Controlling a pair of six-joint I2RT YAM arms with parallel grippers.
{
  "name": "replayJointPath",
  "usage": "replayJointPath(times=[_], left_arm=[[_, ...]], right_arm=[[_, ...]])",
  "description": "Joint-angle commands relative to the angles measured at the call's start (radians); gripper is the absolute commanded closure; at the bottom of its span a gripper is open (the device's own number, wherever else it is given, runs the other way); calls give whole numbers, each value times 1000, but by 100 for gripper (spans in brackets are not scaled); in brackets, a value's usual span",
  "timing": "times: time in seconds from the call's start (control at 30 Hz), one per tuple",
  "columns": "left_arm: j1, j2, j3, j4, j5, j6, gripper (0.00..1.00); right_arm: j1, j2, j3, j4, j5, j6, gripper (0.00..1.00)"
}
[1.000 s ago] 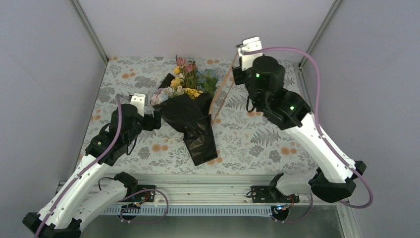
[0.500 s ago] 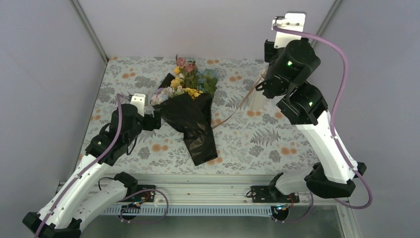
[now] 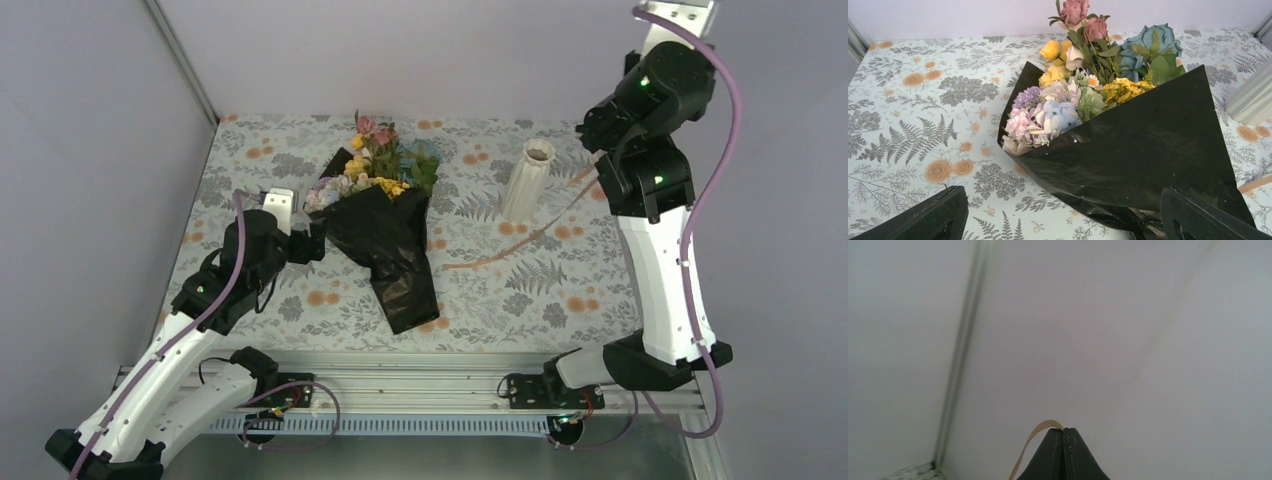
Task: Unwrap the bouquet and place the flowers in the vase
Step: Place the ribbon at the center of the board.
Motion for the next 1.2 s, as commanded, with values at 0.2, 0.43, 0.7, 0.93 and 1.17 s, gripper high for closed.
replayJointPath(times=[0.2,0.43,0.7,0.93,1.17], left_arm=[[-1,-15,-3,22,4,4,4],[-1,-10,-5,26,11,7,4],[-1,14,-4,31,30,17,4],[-1,42,0,31,39,20,4],[-2,50,-1,37,36,18,4]], right_arm=[[-211,25,-19,-51,-35,46,97],[-211,9,-216,-283,-214,458,97],[-212,-86,-551,-320,-500,855,96],[-212,-216,-825,-234,-571,1051,96],[-211,-244,-1008,-271,-588,1354,97]])
